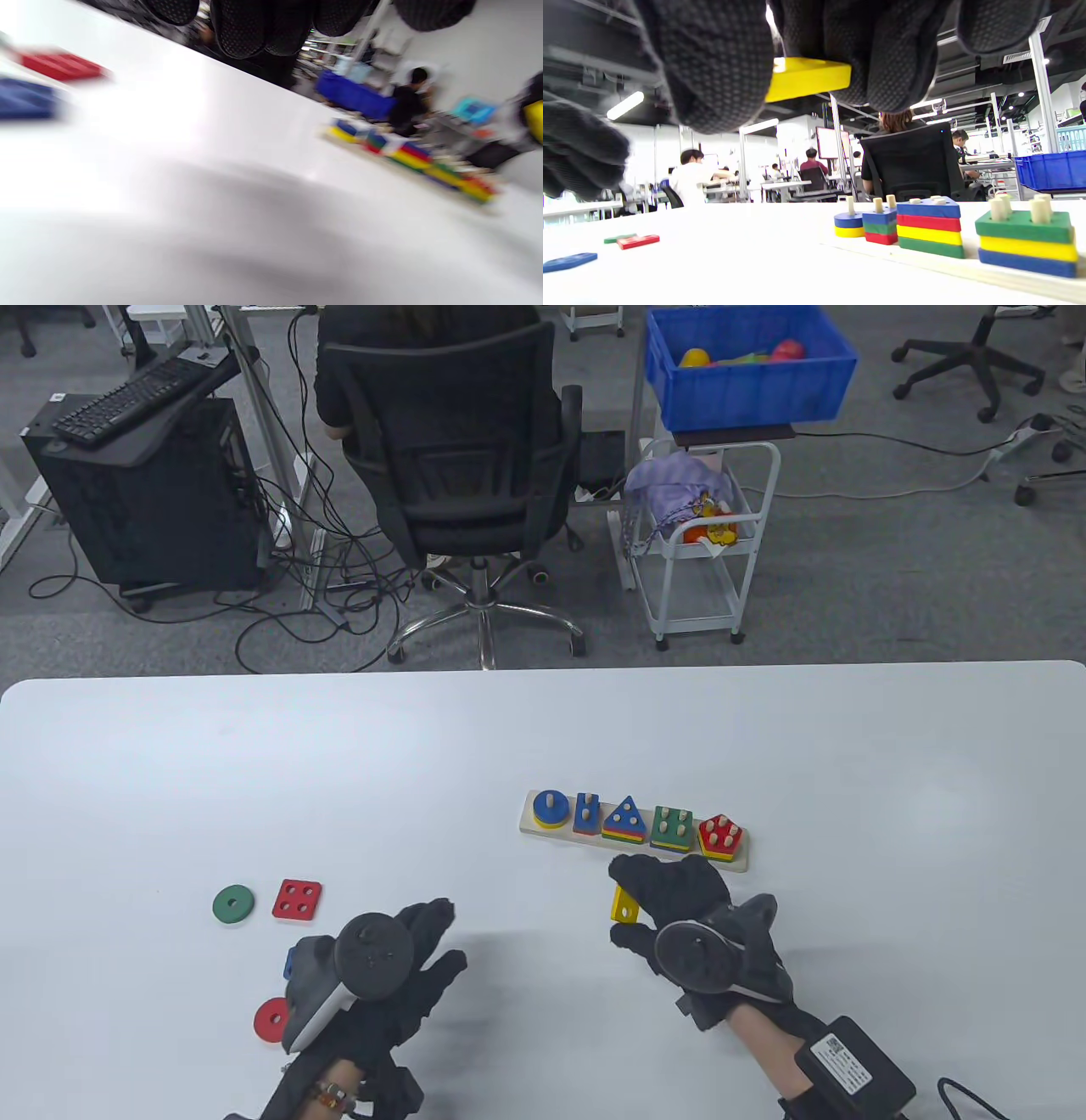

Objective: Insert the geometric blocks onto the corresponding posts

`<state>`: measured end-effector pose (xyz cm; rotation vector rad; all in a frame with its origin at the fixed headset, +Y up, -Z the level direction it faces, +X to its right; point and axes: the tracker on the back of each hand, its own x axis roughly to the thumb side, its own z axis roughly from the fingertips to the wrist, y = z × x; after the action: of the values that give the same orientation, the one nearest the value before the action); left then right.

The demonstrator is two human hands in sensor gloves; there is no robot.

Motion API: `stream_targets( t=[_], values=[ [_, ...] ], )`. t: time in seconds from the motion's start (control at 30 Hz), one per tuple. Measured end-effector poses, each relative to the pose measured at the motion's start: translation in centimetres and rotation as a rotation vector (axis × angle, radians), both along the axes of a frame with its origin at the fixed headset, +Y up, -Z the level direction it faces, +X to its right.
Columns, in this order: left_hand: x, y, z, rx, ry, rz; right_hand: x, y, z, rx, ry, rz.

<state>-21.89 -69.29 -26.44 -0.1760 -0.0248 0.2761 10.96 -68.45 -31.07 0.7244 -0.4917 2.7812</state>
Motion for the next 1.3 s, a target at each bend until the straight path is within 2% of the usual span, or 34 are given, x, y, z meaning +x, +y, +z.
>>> stream_targets(
  t=[0.1, 0.17, 0.3, 0.43, 0.57, 0.67, 0.93, 1.1, 1.2, 1.3],
  values=[
    [-2.3, -0.9, 0.1, 0.067, 0.104, -0.081, -1.7, 0.7, -2.6, -0.047, -0.023, 0.118],
    [-3.7, -1.2, 0.0, 0.032, 0.144, -0.124, -2.8, 0.8, -4.4, -0.066, -0.038, 0.165],
    [-5.9, -1.3, -0.2, 0.062, 0.268, -0.193, -4.7, 0.1, -8.6, -0.154, -0.153, 0.272],
    [-7.6, -1.4, -0.4, 0.058, 0.329, -0.193, -5.1, -1.1, -11.4, -0.217, -0.250, 0.266],
    [-8.8, -1.7, -0.7, 0.034, 0.362, -0.160, -5.0, -2.2, -13.0, -0.250, -0.295, 0.218],
    [-9.1, -1.9, -0.9, 0.018, 0.364, -0.151, -4.8, -3.1, -13.7, -0.303, -0.316, 0.167],
    [-8.9, -2.3, -1.0, -0.004, 0.346, -0.159, -4.9, -3.9, -14.3, -0.306, -0.334, 0.166],
    [-8.9, -2.2, -0.9, -0.012, 0.345, -0.157, -5.6, -4.6, -14.6, -0.320, -0.349, 0.239],
    [-9.0, -2.1, -0.9, -0.021, 0.340, -0.139, -5.8, -4.8, -14.3, -0.332, -0.334, 0.280],
    [-9.4, -1.9, -0.9, -0.024, 0.372, -0.141, -5.2, -4.0, -13.1, -0.268, -0.309, 0.282]
  ],
)
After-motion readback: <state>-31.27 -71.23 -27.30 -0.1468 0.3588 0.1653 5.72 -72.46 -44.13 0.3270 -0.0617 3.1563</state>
